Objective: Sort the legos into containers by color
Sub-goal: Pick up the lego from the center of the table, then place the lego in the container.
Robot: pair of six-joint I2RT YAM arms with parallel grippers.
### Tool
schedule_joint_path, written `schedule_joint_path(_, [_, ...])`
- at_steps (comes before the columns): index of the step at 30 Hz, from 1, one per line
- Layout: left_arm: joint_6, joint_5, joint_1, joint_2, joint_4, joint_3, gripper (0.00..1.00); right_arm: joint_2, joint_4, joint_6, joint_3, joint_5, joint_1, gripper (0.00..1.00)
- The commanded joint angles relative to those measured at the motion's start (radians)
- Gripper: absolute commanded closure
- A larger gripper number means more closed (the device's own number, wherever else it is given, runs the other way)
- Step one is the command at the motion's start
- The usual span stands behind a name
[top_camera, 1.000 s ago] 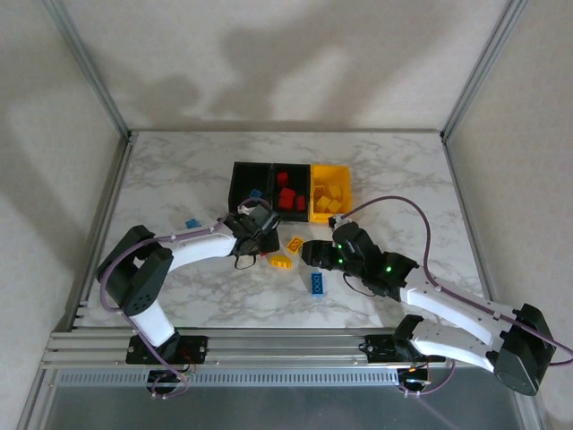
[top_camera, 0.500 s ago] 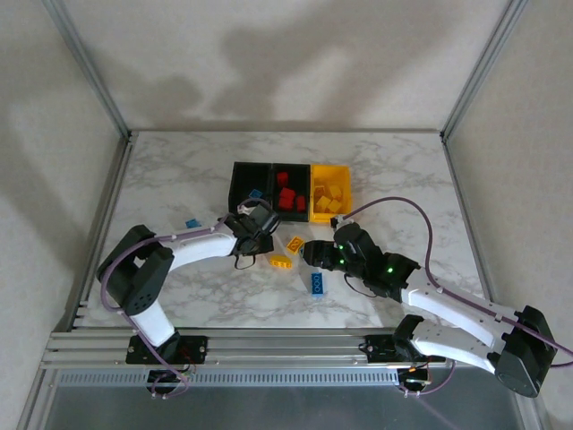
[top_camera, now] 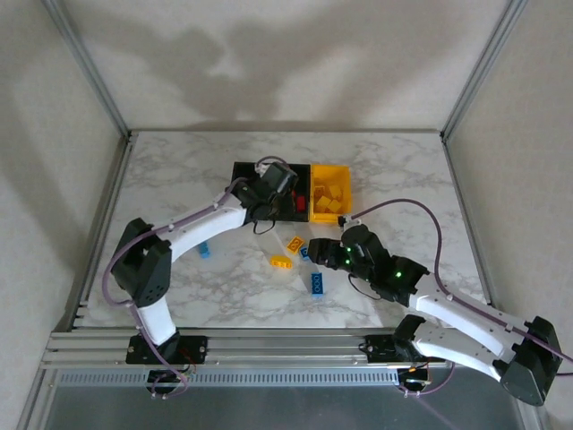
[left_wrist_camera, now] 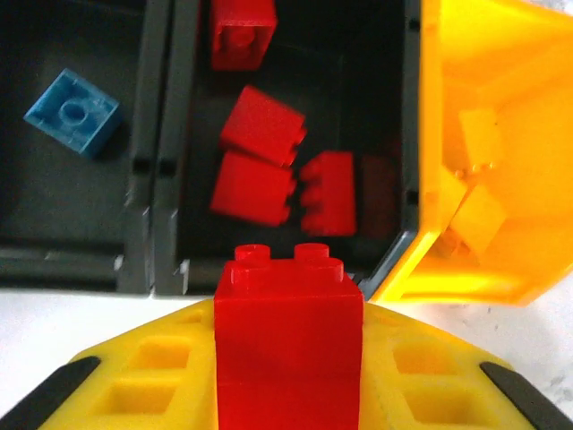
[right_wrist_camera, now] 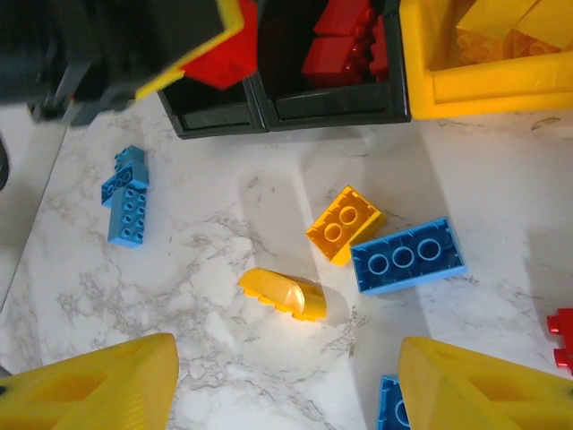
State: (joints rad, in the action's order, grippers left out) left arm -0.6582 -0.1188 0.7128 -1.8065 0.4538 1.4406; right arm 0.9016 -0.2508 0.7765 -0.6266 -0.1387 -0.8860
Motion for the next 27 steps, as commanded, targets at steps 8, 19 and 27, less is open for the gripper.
schedule_joint_path(8, [0.052, -0.032, -0.031, -0.29, 0.109, 0.327, 0.78, -0.068, -0.055, 0.031, 0.036, -0.053, 0.009, 0.34])
schedule_joint_path(19, [0.057, -0.024, -0.07, -0.475, 0.163, 0.52, 0.77, -0.076, -0.074, 0.037, 0.036, -0.063, 0.015, 0.34])
schedule_joint_path(27, [0.063, -0.015, -0.079, -0.535, 0.184, 0.595, 0.74, -0.057, -0.067, 0.032, 0.032, -0.063, 0.021, 0.34])
